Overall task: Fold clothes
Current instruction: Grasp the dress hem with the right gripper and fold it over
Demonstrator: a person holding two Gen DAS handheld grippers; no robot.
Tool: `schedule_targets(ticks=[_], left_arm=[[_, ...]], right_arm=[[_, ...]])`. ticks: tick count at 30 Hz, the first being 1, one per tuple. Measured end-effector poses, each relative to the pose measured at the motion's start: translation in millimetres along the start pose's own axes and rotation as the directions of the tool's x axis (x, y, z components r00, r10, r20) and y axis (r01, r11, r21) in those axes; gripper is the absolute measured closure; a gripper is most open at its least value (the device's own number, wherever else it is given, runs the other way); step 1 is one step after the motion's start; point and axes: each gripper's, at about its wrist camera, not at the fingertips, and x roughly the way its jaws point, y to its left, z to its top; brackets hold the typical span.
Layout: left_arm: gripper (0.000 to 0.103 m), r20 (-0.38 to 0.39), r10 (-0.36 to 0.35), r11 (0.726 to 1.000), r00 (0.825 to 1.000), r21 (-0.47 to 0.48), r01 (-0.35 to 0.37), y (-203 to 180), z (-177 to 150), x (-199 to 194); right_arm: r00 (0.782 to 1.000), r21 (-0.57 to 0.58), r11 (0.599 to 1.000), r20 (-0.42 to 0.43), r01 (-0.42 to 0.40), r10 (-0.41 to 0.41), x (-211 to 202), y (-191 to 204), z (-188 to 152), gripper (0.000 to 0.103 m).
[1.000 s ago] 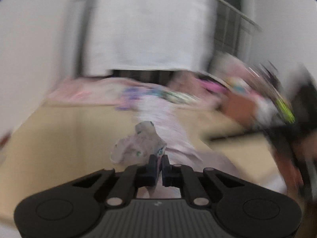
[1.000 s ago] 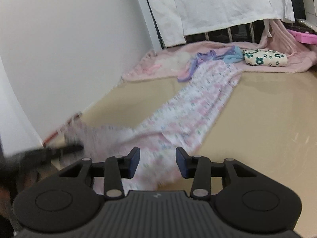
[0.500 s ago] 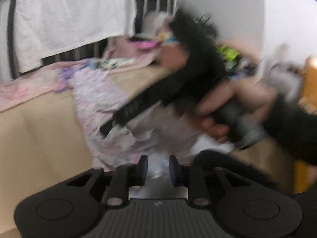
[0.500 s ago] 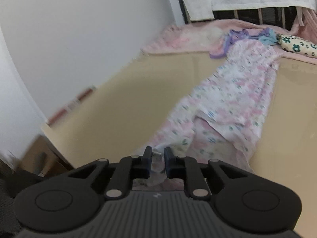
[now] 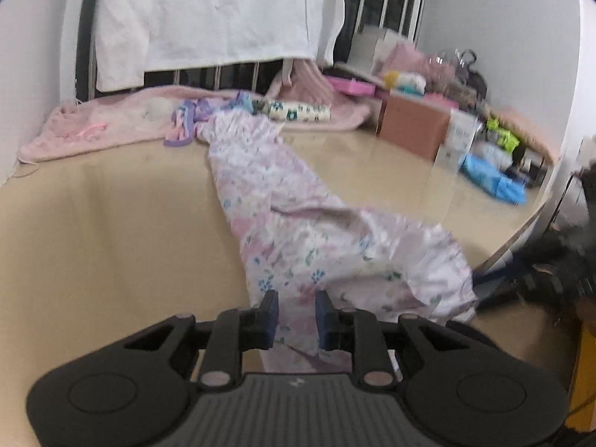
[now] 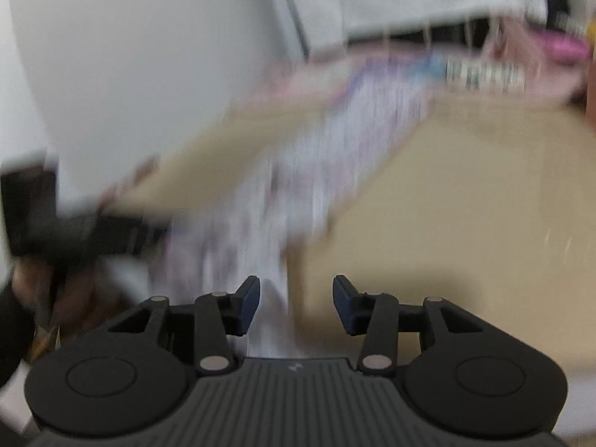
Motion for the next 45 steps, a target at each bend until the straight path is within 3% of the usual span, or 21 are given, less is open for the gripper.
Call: schedule_targets(ticks=[2, 9, 10, 11, 12, 17, 21, 22, 24, 26, 28, 32, 34, 35, 36, 37, 39, 41, 43, 45], left_arm=[[0.085, -0.003, 0.005, 1.0, 1.0, 0.008, -0.005, 0.2, -3.8, -2.0], [0.081, 0.013, -0.017, 0.999, 1.0, -0.038, 0.017, -0.2, 11.4, -3.4], [0.081, 0.005, -0.016, 0.999, 1.0, -0.038, 0.016, -1.0, 12.2, 1.0], [0.081, -0.011, -0.009, 0.999, 1.0, -0.039, 0.009, -2.4, 11.9, 6.5], [0.082, -0.022, -0.003, 0.999, 1.0, -0.041, 0.002, -3.7, 10.9, 10.5], [0.082, -0.027, -0.025, 0.999, 0.999, -0.045, 0.024, -21.8, 9.5, 14.9], [0.082, -0.037, -0.042, 0.999, 0.998, -0.007, 0.042, -42.9, 9.6, 19.3], [0.082, -0.04, -0.05, 0.999, 0.998, -0.017, 0.049, -43.5, 9.3, 19.0], [0.081, -0.038, -0.076, 0.992, 0.996, -0.105, 0.071, -26.1, 7.6, 11.8], [0.08, -0.022, -0.09, 0.979, 0.996, -0.186, 0.084, -4.7, 6.0, 0.5], [0.076, 0.001, -0.107, 0.969, 0.994, -0.224, 0.105, 10.0, 8.1, -11.8], [0.064, 0.026, -0.23, 0.966, 0.973, -0.119, 0.231, -3.8, 29.2, -20.6], [0.063, -0.004, -0.255, 0.967, 0.967, -0.032, 0.254, -23.5, 34.8, -7.4], [0.068, -0.029, -0.244, 0.97, 0.969, 0.005, 0.244, -31.2, 35.9, 1.6], [0.08, -0.062, -0.208, 0.977, 0.976, 0.025, 0.21, -35.0, 35.3, 12.1], [0.083, -0.087, -0.18, 0.982, 0.98, 0.042, 0.184, -36.8, 34.0, 21.3], [0.084, -0.103, -0.162, 0.984, 0.981, 0.061, 0.169, -32.9, 28.4, 33.4], [0.084, -0.086, -0.188, 0.978, 0.978, 0.076, 0.195, -24.9, 23.4, 34.3], [0.084, -0.094, -0.221, 0.973, 0.971, 0.042, 0.226, -15.6, 23.1, 34.5], [0.084, -0.101, -0.247, 0.968, 0.964, 0.021, 0.25, -8.9, 23.3, 36.1]], right_arm=[[0.999, 0.024, 0.999, -0.031, -0.024, 0.025, -0.6, -3.8, -14.5, 0.059], [0.99, 0.112, 0.986, 0.086, -0.119, 0.11, -8.3, -7.6, -19.6, 0.059], [0.987, 0.124, 0.983, 0.103, -0.134, 0.121, -9.4, -8.1, -20.3, 0.066], [0.984, 0.135, 0.98, 0.121, -0.148, 0.132, -10.5, -8.7, -21.0, 0.09], [0.98, 0.146, 0.976, 0.138, -0.163, 0.143, -11.6, -9.2, -21.8, 0.098], [0.955, 0.197, 0.951, 0.227, -0.237, 0.191, -17.1, -11.9, -25.4, 0.101], [0.943, 0.051, 0.985, 0.3, -0.167, 0.144, -49.2, 8.0, 11.5, 0.101], [0.943, 0.008, 0.986, 0.296, -0.164, 0.154, -49.1, 14.5, 20.5, 0.101], [0.965, -0.086, 0.983, 0.195, -0.16, 0.174, -28.8, 32.3, 33.1, 0.101], [0.993, -0.217, 0.972, 0.064, -0.086, 0.102, -3.0, 52.1, 30.9, 0.101], [1.0, -0.334, 0.942, -0.025, -0.026, 0.018, 18.1, 67.6, 24.7, 0.101], [0.996, -0.437, 0.899, -0.081, 0.004, -0.044, 36.5, 83.4, 14.2, 0.101], [0.995, -0.453, 0.891, -0.074, 0.019, -0.059, 36.7, 83.4, 10.4, 0.101], [0.995, -0.456, 0.89, -0.069, 0.026, -0.065, 36.4, 82.8, 8.8, 0.101], [0.997, -0.464, 0.886, -0.056, 0.023, -0.055, 33.3, 82.8, 6.9, 0.1], [0.998, -0.473, 0.881, -0.042, 0.018, -0.043, 29.6, 82.9, 5.0, 0.097], [1.0, -0.532, 0.847, 0.017, 0.011, -0.002, 10.1, 78.4, -0.6, 0.085], [0.993, -0.607, 0.794, 0.109, 0.031, 0.045, -11.6, 72.6, -8.6, 0.038], [0.974, -0.708, 0.698, 0.216, 0.106, 0.071, -28.2, 66.6, -20.3, 0.031], [0.978, -0.841, 0.52, 0.204, 0.151, 0.047, -22.5, 63.4, -33.5, 0.032]])
